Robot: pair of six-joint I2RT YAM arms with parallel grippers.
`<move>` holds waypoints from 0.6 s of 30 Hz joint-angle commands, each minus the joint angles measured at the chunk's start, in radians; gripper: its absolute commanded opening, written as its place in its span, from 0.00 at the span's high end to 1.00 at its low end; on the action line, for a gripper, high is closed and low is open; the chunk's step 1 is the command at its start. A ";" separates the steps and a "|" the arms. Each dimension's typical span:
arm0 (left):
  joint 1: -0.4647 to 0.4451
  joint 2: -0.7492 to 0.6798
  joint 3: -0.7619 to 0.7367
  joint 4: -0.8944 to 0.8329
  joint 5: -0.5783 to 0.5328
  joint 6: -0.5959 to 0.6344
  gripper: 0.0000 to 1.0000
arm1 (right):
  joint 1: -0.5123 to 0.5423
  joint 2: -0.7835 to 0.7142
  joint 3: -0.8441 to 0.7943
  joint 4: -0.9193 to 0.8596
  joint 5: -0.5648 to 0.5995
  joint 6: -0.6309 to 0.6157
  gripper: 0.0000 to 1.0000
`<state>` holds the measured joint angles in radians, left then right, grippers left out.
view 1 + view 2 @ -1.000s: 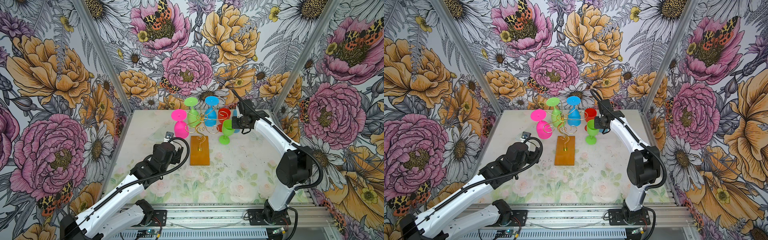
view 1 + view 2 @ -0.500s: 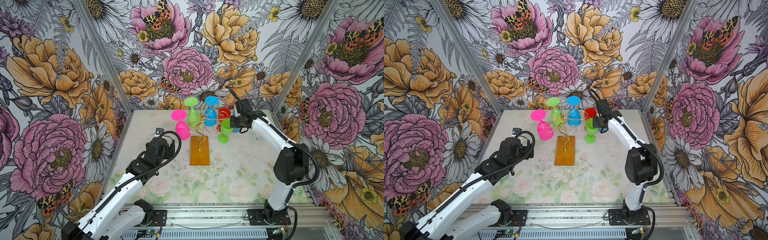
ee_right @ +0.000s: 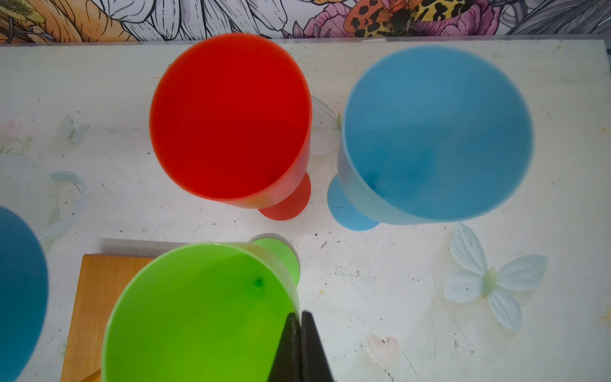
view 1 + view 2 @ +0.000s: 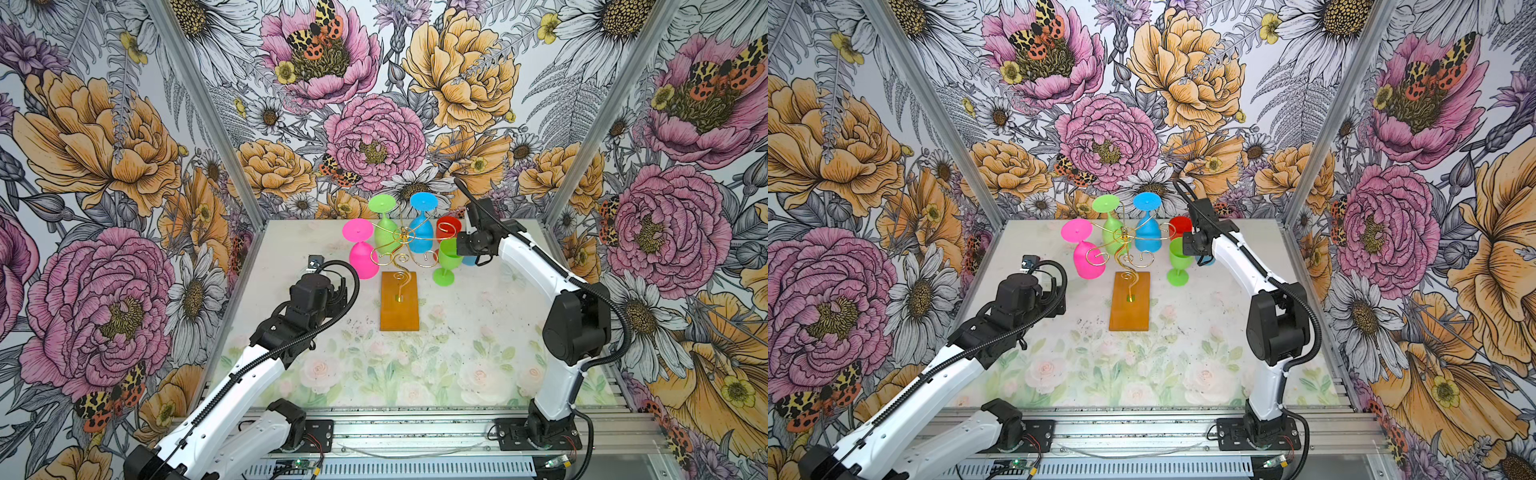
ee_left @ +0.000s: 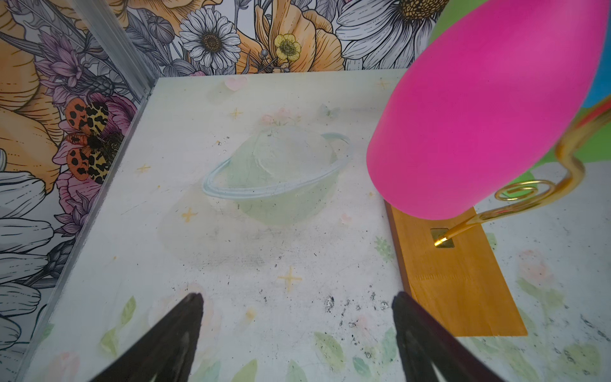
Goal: Take the wine glass off the wine glass rack
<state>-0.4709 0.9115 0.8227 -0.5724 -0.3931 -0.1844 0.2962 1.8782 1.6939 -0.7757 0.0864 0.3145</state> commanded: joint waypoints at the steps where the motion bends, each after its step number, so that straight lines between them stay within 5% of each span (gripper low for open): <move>1: 0.012 -0.003 0.028 0.004 0.024 -0.010 0.09 | 0.006 0.017 0.031 0.012 0.014 0.015 1.00; 18: 0.036 -0.014 0.019 0.025 0.068 -0.014 0.09 | 0.007 -0.007 0.034 0.013 0.004 0.021 0.76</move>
<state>-0.4511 0.9112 0.8227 -0.5724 -0.3599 -0.1848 0.2962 1.8809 1.6939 -0.7753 0.0853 0.3328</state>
